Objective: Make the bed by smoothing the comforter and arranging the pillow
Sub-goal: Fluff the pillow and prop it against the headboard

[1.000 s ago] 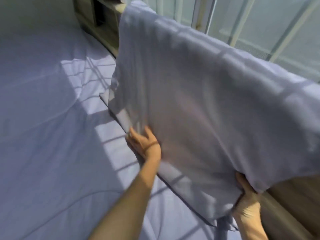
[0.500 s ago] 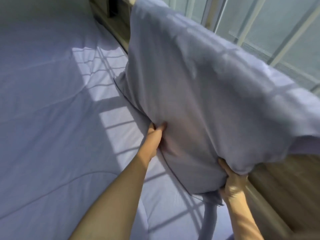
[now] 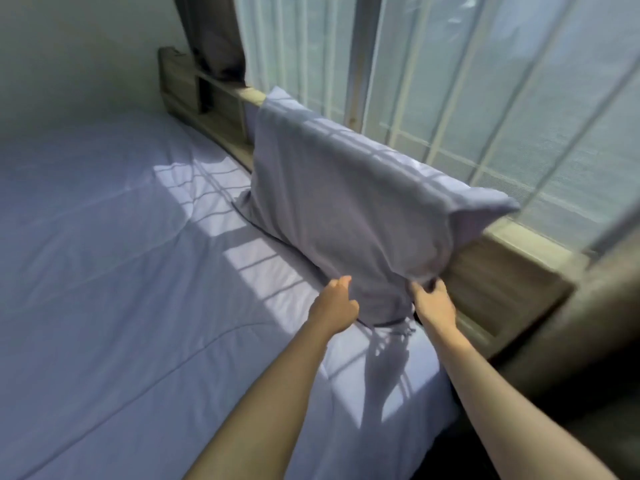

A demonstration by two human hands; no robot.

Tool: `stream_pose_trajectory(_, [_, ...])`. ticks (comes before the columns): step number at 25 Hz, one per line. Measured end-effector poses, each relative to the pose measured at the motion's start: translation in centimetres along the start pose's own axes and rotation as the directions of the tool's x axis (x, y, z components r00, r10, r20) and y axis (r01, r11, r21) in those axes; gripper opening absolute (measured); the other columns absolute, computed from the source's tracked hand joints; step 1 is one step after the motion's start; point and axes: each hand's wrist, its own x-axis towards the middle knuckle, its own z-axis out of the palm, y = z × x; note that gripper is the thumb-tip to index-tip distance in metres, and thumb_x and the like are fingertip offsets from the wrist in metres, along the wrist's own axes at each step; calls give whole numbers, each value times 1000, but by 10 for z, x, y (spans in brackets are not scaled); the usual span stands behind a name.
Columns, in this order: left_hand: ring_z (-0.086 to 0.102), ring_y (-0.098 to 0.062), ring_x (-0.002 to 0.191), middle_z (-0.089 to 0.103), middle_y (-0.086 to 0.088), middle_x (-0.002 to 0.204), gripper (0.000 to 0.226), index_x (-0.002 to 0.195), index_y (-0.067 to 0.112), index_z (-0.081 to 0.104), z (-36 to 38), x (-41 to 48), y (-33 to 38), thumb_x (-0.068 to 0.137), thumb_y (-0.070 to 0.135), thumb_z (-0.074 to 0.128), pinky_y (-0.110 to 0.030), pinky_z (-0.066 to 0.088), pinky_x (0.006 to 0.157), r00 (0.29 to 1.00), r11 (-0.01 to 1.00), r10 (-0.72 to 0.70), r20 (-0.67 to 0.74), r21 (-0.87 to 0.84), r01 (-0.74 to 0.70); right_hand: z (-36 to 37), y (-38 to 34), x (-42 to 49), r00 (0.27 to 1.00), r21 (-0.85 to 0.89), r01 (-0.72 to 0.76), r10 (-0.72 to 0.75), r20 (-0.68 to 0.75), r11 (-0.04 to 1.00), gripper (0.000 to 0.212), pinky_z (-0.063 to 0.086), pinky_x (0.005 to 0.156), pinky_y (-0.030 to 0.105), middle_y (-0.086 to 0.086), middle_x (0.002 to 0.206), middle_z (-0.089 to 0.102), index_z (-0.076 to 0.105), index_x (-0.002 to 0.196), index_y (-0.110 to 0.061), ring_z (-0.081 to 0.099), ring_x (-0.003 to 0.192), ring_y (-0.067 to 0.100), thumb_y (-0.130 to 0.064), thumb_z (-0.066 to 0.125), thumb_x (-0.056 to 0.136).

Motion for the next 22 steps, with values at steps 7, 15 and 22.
stream_pose_trajectory(7, [50,-33,124,50,-10,139,46,134,16,49,-4,-88,60,88,16,47,-40,41,102,889,859,457,-40,280,-429,-94,-6,-121,953,-382,239,-290,-82,893,42,30,113,41,2,152,39,50,137,-18,31,142,28,-17,38,97])
stream_pose_trajectory(15, [56,-34,116,54,-9,133,43,131,20,48,80,-189,118,88,22,45,-43,48,91,637,459,701,322,480,-748,-225,98,-224,953,-476,-34,-115,-281,879,44,26,116,43,-2,152,39,47,140,-17,27,145,23,-18,34,98])
stream_pose_trajectory(22, [54,-29,120,53,-4,134,44,136,22,46,181,-262,130,92,20,41,-39,46,90,539,368,579,611,394,-842,-301,240,-330,913,-548,-337,123,-389,765,42,32,111,44,3,150,42,48,138,-15,32,142,25,-18,32,99])
